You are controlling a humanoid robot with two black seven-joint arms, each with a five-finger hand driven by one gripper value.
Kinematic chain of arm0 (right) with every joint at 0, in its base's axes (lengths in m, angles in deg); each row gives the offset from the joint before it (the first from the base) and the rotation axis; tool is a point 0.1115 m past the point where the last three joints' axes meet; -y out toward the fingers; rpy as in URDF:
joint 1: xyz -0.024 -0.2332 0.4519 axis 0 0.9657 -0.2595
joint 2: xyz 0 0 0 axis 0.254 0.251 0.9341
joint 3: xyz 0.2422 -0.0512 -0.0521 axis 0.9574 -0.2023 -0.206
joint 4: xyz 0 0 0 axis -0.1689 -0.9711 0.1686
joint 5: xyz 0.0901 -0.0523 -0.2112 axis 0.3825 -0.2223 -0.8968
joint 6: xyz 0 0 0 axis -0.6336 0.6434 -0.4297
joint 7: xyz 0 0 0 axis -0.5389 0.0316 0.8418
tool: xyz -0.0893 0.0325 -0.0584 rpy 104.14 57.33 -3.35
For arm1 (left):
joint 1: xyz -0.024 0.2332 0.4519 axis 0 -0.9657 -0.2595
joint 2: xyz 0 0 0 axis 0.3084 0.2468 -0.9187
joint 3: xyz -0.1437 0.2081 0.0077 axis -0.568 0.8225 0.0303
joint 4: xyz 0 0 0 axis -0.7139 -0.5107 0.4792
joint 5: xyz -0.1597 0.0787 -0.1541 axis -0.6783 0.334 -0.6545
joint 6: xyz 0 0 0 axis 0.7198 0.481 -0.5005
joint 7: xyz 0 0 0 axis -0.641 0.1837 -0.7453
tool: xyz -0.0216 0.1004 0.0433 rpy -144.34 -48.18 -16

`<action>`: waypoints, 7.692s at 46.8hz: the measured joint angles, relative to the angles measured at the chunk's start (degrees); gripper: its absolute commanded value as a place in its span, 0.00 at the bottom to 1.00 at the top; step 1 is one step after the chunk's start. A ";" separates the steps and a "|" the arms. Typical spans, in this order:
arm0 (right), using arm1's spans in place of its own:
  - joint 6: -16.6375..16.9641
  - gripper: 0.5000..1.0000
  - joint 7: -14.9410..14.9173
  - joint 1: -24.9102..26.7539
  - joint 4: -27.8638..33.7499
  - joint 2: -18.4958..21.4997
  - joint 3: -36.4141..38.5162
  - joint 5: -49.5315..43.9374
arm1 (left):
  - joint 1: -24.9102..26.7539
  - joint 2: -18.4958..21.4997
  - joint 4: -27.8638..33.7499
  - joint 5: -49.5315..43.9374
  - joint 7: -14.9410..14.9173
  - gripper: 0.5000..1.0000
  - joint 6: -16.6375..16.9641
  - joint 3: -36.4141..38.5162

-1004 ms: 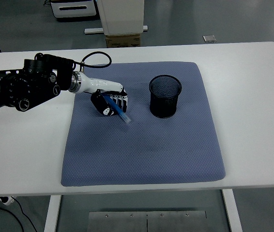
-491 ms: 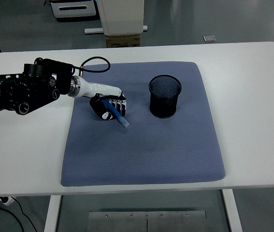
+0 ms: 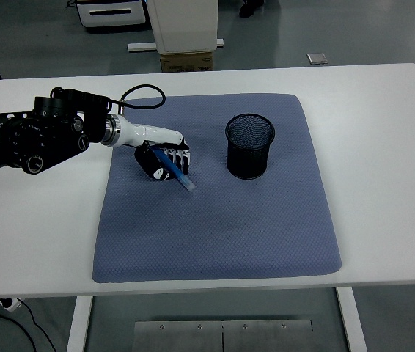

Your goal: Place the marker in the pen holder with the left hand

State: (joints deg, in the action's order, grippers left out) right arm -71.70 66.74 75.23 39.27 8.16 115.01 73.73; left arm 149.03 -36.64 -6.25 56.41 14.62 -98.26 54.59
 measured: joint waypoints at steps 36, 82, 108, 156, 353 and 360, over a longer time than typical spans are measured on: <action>0.00 1.00 -0.02 0.00 -0.01 0.00 0.00 0.05 | 0.10 -0.23 -0.09 -3.28 -0.54 0.00 6.91 0.00; 0.00 1.00 0.00 0.02 0.00 0.00 0.00 0.00 | 2.01 -0.26 -0.68 -11.51 -1.07 0.00 8.40 -0.20; 0.00 1.00 -0.01 0.01 0.00 0.00 0.00 0.01 | 5.49 -0.08 -0.49 -21.78 -0.99 0.01 6.18 -1.15; 0.00 1.00 -0.03 -0.03 -0.01 -0.01 -0.01 0.00 | 0.74 -8.58 -0.58 -37.42 -0.27 0.00 5.03 -11.23; 0.00 1.00 0.05 -0.03 -0.05 0.00 0.17 -0.01 | -31.51 12.92 -9.21 -63.63 1.92 1.00 4.94 -44.64; 0.00 1.00 0.06 0.02 -0.02 0.00 0.09 -0.01 | -31.51 12.92 -9.16 -63.63 1.92 1.00 4.94 -44.79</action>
State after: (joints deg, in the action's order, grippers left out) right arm -71.70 66.80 75.25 39.26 8.16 115.11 73.71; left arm 117.52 -23.72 -15.41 -7.22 16.54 -93.32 9.80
